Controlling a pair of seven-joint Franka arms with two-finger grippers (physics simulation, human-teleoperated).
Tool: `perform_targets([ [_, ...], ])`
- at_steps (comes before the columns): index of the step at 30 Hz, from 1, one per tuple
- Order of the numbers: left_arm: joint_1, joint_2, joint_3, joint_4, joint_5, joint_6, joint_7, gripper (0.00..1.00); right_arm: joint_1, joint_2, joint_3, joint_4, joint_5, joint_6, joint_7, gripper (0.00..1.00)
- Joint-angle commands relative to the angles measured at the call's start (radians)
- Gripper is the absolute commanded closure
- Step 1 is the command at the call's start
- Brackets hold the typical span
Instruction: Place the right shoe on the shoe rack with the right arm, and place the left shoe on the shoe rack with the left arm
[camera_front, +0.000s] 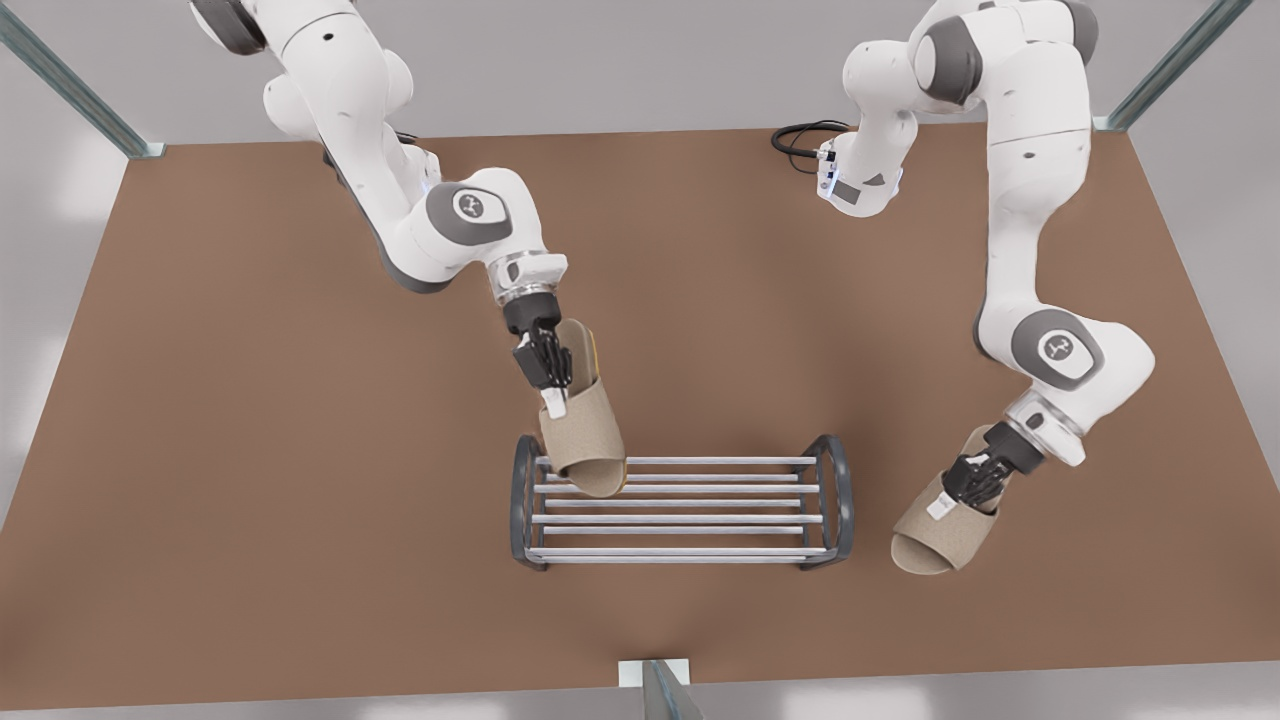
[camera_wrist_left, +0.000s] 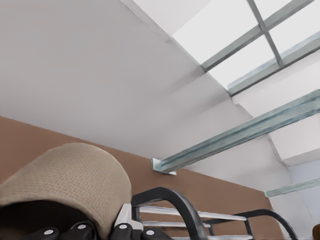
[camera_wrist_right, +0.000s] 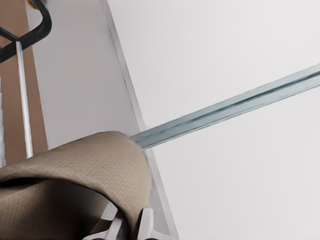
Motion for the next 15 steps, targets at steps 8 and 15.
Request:
perform_targets([
  [8,-0.116,-0.064,0.001,0.11,0.402,0.05,-1.205,0.79,0.068,0.329,-0.016,0.254,0.08,-0.145,-0.149,0.79],
  [15,-0.262,-0.019,-0.003,0.207,0.567,0.191,-1.667,0.78,0.064,0.367,-0.06,0.279,0.072,-0.183,-0.178,0.79],
])
